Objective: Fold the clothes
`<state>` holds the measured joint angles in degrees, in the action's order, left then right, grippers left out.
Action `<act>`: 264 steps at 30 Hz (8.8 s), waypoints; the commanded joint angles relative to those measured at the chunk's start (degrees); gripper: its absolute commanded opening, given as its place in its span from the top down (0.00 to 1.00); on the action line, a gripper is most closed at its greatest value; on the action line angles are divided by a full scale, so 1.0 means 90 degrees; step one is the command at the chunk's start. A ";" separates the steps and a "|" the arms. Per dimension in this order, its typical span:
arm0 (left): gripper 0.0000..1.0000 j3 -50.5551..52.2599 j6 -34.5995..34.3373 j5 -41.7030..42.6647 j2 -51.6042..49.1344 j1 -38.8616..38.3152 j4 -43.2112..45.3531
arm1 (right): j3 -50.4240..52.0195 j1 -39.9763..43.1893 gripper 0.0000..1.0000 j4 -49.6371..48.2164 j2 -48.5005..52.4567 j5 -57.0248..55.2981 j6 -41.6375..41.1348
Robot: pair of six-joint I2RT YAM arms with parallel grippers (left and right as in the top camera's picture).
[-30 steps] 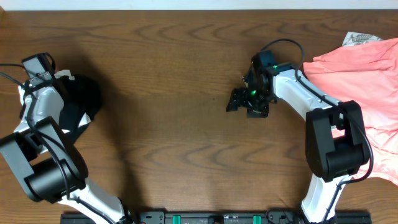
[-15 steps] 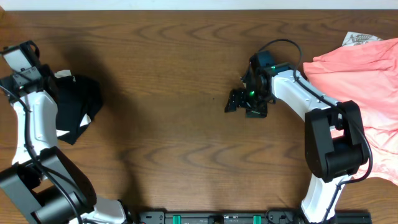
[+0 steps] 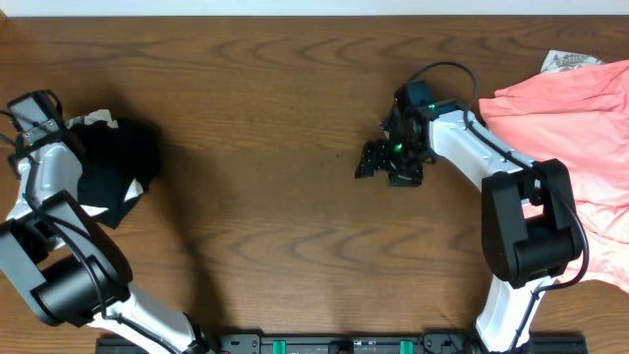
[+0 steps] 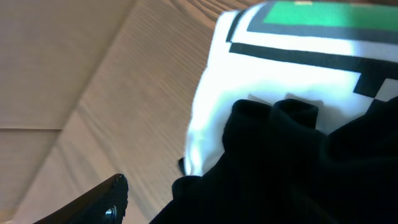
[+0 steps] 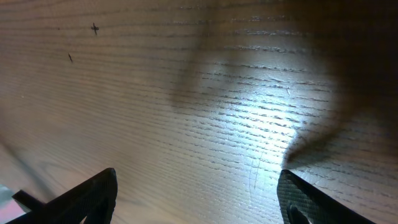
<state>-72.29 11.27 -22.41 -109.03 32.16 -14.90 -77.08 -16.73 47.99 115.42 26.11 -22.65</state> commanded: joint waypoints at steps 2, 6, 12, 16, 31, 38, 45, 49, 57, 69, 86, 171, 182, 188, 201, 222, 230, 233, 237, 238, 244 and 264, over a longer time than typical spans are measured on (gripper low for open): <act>0.21 -0.0017 0.0053 0.1022 -0.0265 0.0036 -0.0024 | 0.0029 -0.0029 0.19 0.0007 -0.0187 0.0053 0.0117; 0.20 -0.0019 0.0053 0.1190 -0.0160 0.0027 0.0002 | 0.0029 -0.0032 0.20 0.0053 -0.0187 0.0053 0.0119; 0.16 -0.0051 0.0117 0.1515 0.0668 -0.0083 0.0046 | 0.0029 -0.0032 0.20 0.0066 -0.0187 0.0053 0.0119; 0.09 -0.0053 0.1277 0.0782 0.1282 -0.0520 0.0364 | 0.0029 -0.0032 0.19 0.0049 -0.0187 0.0056 0.0119; 0.02 -0.0046 0.2484 -0.0908 0.0277 -0.1625 0.0707 | 0.0029 -0.0029 0.17 -0.0049 -0.0187 0.0056 0.0124; 0.02 -0.0034 0.2431 -0.0896 -0.0561 -0.1625 0.0670 | 0.0029 -0.0029 0.17 -0.0046 -0.0187 0.0058 0.0121; 0.02 -0.0036 0.2412 -0.0928 -0.0505 -0.1698 0.0862 | 0.0029 -0.0029 0.17 -0.0049 -0.0187 0.0151 0.0121; 0.02 -0.0053 0.2409 -0.0923 -0.0078 -0.1722 0.0918 | 0.0029 -0.0017 0.17 -0.0138 -0.0187 0.0148 0.0202; 0.02 -0.0053 0.0976 -0.0384 0.1447 -0.1727 0.0556 | -0.0044 0.0087 0.11 -0.1025 -0.0325 -0.0729 0.0622; 0.02 -0.0053 -0.0930 0.3614 0.2535 -0.1727 -0.1426 | -0.0335 0.1086 0.01 -0.1715 -0.1273 -0.0901 0.0831; 0.02 0.0095 -0.0877 0.4821 0.4131 -0.1727 -0.3092 | -0.0248 0.1127 0.01 0.0114 -0.3793 -0.2667 0.1331; 0.02 0.2414 -0.0784 0.5039 0.8850 -0.1727 -0.3201 | 0.8527 0.1489 0.01 -0.4850 -1.2794 -0.2958 0.2897; 0.02 0.2414 -0.0784 0.5039 0.8850 -0.1727 -0.3201 | 0.8529 0.1477 0.01 -0.4862 -1.2789 -0.2965 0.3048; 0.02 0.2414 -0.0784 0.5039 0.8847 -0.1727 -0.3201 | 0.8529 0.1477 0.01 -0.4862 -1.2789 -0.2965 0.3048; 0.02 0.2414 -0.0784 0.5039 0.8847 -0.1727 -0.3201 | 0.8529 0.1477 0.01 -0.4862 -1.2789 -0.2965 0.3048; 0.02 0.3767 -0.0520 0.4257 1.0032 -0.2990 -0.2698 | 0.8529 0.1477 0.01 -0.4862 -1.2789 -0.2965 0.3048; 0.02 0.5928 -0.0665 0.4243 1.1421 -0.3143 -0.0306 | 0.8529 0.1479 0.01 -0.4862 -1.2789 -0.2963 0.3048; 0.02 0.6487 -0.0663 0.4238 1.1781 -0.3143 0.0294 | 0.8529 0.1477 0.01 -0.4862 -1.2786 -0.2965 0.3048; 0.02 0.7125 -0.0665 0.4146 1.2070 -0.3143 0.1151 | 0.8529 0.1479 0.01 -0.4862 -1.2786 -0.2965 0.3048; 0.02 0.7261 -0.0665 0.4146 1.2101 -0.3143 0.1358 | 0.8529 0.1477 0.01 -0.4862 -1.2789 -0.2965 0.3048; 0.02 0.8009 -0.0682 0.3871 1.2104 -0.3143 0.2657 | 0.8529 0.1477 0.01 -0.4862 -1.2786 -0.2965 0.3048; 0.02 0.8007 -0.1549 0.3096 1.2104 -0.3147 0.1268 | 0.8529 0.1477 0.01 -0.4862 -1.2786 -0.2965 0.3048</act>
<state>-0.91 -1.56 5.10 -0.58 4.05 -1.15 -0.47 -4.29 4.03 0.69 -0.84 4.05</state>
